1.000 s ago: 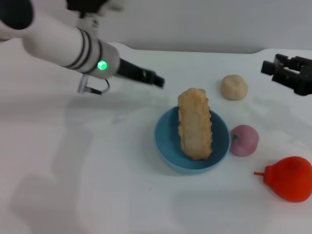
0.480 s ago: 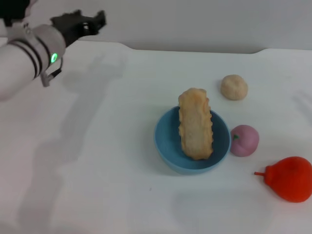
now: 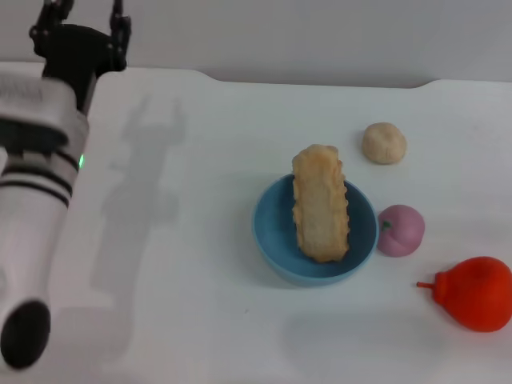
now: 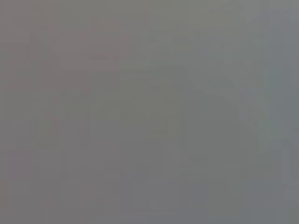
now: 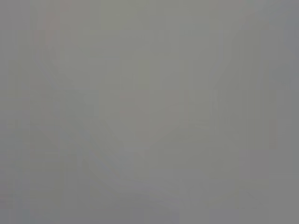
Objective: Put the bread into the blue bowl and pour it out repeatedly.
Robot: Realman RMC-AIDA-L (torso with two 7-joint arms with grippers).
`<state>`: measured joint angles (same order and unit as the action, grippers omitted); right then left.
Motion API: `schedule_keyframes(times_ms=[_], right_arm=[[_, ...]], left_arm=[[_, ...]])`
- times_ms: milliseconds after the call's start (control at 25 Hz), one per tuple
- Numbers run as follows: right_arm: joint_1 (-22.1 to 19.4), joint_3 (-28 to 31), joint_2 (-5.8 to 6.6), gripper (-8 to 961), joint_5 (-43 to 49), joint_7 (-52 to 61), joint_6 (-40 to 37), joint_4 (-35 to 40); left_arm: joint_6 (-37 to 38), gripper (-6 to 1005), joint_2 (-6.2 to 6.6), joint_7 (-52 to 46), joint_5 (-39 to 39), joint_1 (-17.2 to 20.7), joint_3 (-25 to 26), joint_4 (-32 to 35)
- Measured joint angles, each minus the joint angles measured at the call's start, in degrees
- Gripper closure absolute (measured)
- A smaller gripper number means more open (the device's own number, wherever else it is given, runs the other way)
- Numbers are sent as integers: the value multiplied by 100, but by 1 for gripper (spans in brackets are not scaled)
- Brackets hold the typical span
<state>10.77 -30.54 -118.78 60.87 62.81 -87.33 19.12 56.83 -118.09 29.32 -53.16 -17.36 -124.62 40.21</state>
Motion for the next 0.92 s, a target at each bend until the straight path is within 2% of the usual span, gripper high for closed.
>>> schedule_keyframes(times_ms=[80,240,440,520,600,920], right_arm=[[-1,199,-4,466,-276,-1013,-96,-580],[2,361,-19,466,-1013,-2788,-366,-1698],[-24,375,-42,467,-1796,-3617,-903,-2723],[-17,377,-50,467,-1941,-3851,-871,-2881],[-1,378,-53,467,-1960,-4026,-698,-2928],[119,383,-49,466,-1965,-4060,-271,-2960]], left_arm=[[803,429,-18,-568,1,-243,-539,-846],[823,430,-22,-1334,1,-267,-647,-1135],[734,431,-32,-2445,4,-160,-675,-1349],[681,431,-35,-2477,3,-161,-683,-1379],[277,431,-43,-2514,7,-210,-697,-1463],[-137,431,-48,-2531,-21,-332,-695,-1558]])
